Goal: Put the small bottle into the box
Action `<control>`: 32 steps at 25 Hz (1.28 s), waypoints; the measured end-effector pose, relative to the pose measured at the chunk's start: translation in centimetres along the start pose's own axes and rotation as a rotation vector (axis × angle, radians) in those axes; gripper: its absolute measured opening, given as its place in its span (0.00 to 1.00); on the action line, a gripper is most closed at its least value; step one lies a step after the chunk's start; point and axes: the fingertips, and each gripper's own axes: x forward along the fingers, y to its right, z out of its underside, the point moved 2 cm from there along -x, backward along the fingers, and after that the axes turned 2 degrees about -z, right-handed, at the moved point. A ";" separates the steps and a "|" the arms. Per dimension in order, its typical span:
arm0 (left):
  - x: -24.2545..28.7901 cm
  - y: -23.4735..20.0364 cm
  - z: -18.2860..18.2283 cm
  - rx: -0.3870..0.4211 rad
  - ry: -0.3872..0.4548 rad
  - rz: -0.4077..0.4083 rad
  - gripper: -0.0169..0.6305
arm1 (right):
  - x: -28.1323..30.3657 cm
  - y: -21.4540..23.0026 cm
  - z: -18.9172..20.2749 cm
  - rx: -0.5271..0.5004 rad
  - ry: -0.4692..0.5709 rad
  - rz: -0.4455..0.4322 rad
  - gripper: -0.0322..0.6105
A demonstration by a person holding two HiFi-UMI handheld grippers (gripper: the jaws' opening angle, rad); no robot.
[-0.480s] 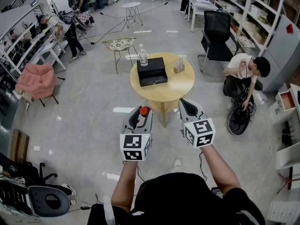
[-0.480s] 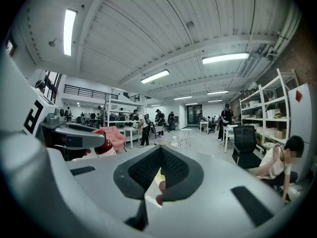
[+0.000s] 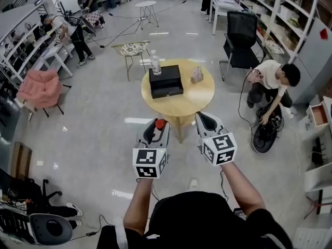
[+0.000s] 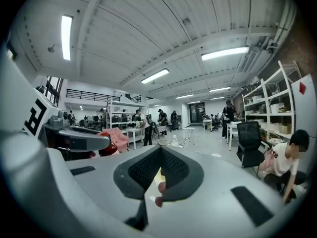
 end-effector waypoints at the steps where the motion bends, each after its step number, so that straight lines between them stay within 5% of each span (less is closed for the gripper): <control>1: 0.6 0.2 0.0 -0.004 -0.001 -0.001 0.26 | 0.3 0.4 0.1 -0.003 -0.001 -0.006 0.05; 19: 7.8 2.4 -0.7 -0.005 -0.005 -0.081 0.26 | 4.2 7.4 0.9 0.003 -0.006 -0.104 0.05; 32: 13.8 -1.8 -1.1 0.006 -0.024 -0.079 0.26 | 11.1 9.9 1.0 0.032 -0.024 -0.095 0.05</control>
